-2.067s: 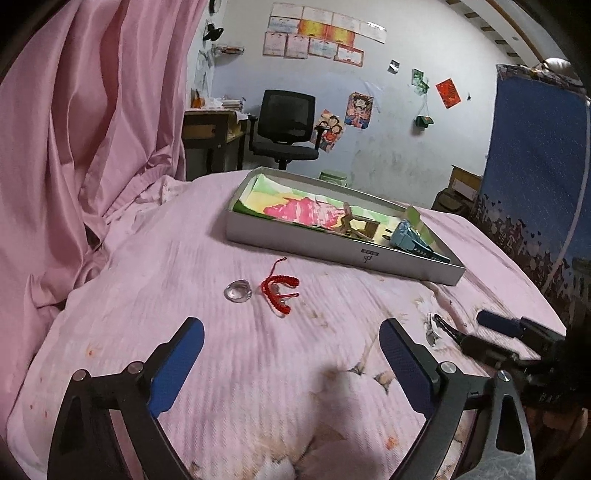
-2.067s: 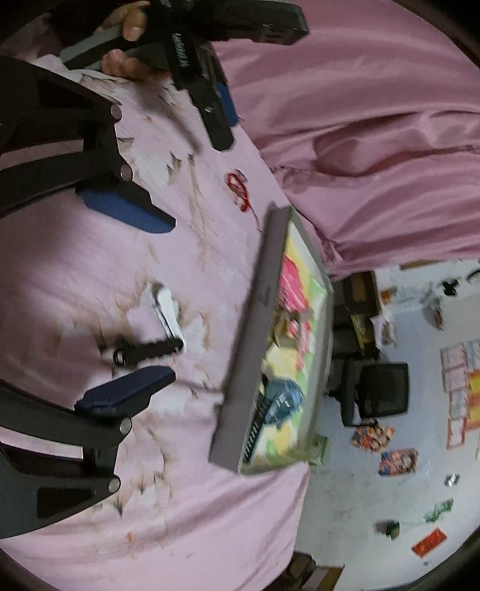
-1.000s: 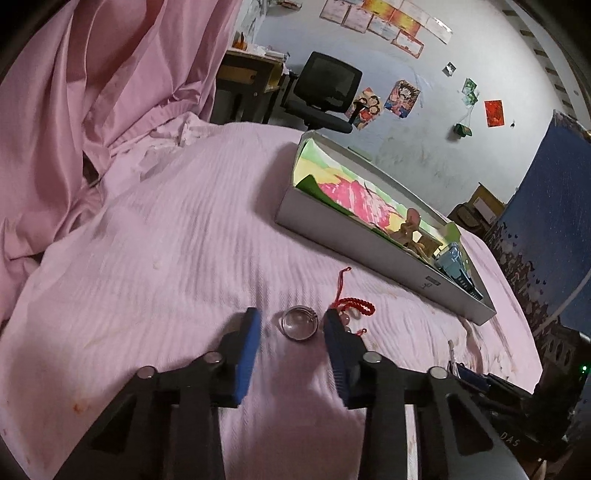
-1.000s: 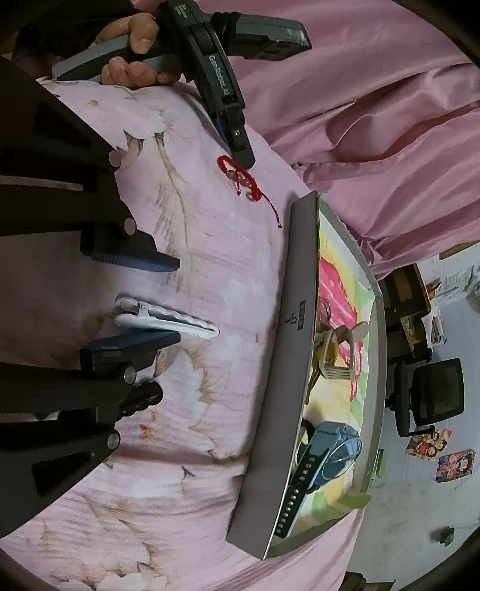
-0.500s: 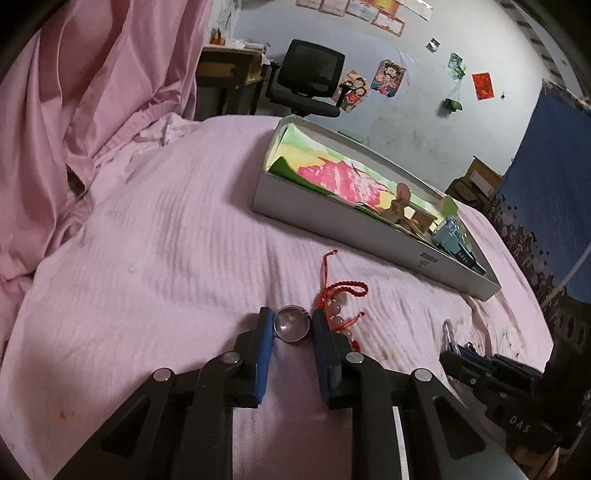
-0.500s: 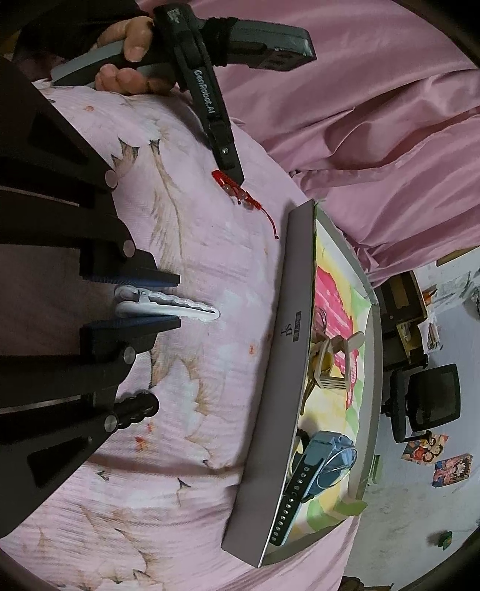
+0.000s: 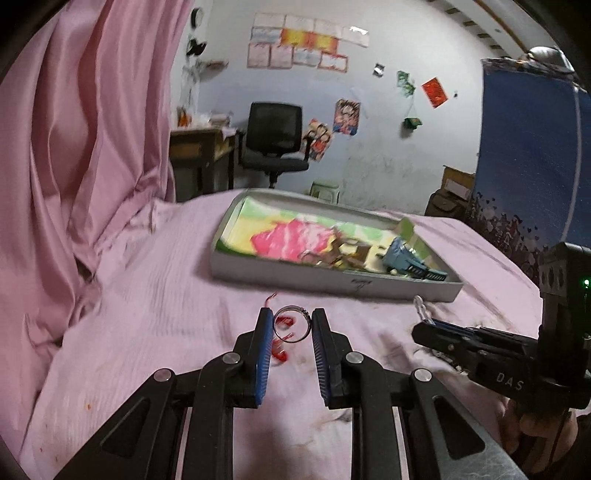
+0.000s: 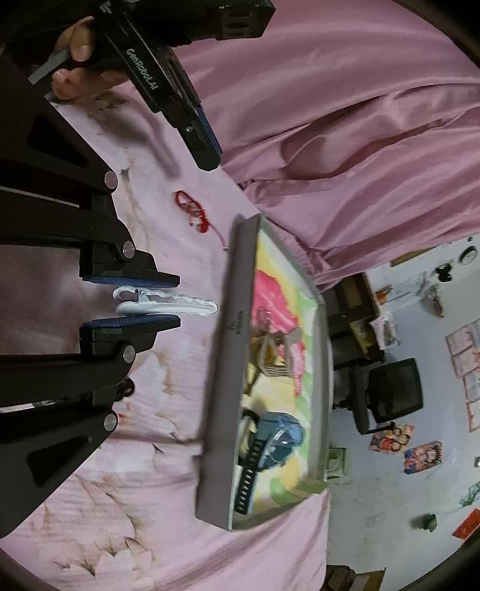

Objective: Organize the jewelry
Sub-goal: 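Carry the clear ring and white clip into the tray and open both tools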

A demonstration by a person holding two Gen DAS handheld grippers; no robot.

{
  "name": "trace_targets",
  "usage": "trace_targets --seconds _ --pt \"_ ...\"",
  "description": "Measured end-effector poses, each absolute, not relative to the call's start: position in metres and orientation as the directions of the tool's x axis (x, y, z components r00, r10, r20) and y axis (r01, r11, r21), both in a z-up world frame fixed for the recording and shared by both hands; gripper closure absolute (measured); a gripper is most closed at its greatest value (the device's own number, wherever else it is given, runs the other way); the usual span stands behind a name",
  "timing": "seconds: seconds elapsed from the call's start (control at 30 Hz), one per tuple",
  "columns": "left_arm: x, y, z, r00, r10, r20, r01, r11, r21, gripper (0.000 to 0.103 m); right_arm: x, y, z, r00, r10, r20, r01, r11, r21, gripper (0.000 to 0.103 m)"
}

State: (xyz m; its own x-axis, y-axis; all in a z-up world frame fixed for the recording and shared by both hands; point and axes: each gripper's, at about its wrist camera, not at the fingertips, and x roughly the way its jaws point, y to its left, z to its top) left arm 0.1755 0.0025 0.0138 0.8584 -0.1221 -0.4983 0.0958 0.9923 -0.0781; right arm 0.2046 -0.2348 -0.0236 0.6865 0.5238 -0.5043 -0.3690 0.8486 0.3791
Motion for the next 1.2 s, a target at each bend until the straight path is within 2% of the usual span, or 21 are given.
trace_targets --seconds 0.2,0.5,0.63,0.8,0.93,1.2 --pt "0.176 -0.01 0.026 0.893 -0.111 -0.437 0.085 0.993 -0.079 0.083 0.2 -0.244 -0.006 0.764 0.495 -0.414 -0.362 0.86 0.359 0.09" --pt "0.195 -0.023 0.044 0.944 -0.055 -0.326 0.037 0.997 -0.062 0.083 0.213 -0.256 0.03 0.888 0.385 -0.253 -0.321 0.911 0.26 0.09" --pt "0.212 -0.033 0.049 0.96 -0.032 -0.279 0.025 0.999 -0.028 0.083 0.225 -0.256 0.044 0.914 0.346 -0.212 -0.304 0.93 0.208 0.09" --pt "0.241 -0.044 0.053 0.97 -0.019 -0.242 0.018 1.0 -0.006 0.083 0.246 -0.256 0.048 0.924 0.32 -0.209 -0.285 0.941 0.181 0.09" --pt "0.264 -0.049 0.051 0.968 -0.022 -0.249 0.023 1.0 0.001 0.083 0.27 -0.261 0.04 0.919 0.313 -0.239 -0.268 0.942 0.201 0.09" --pt "0.309 -0.047 0.034 0.927 -0.041 -0.374 0.031 0.999 -0.031 0.083 0.311 -0.255 0.017 0.886 0.319 -0.336 -0.256 0.942 0.218 0.09"
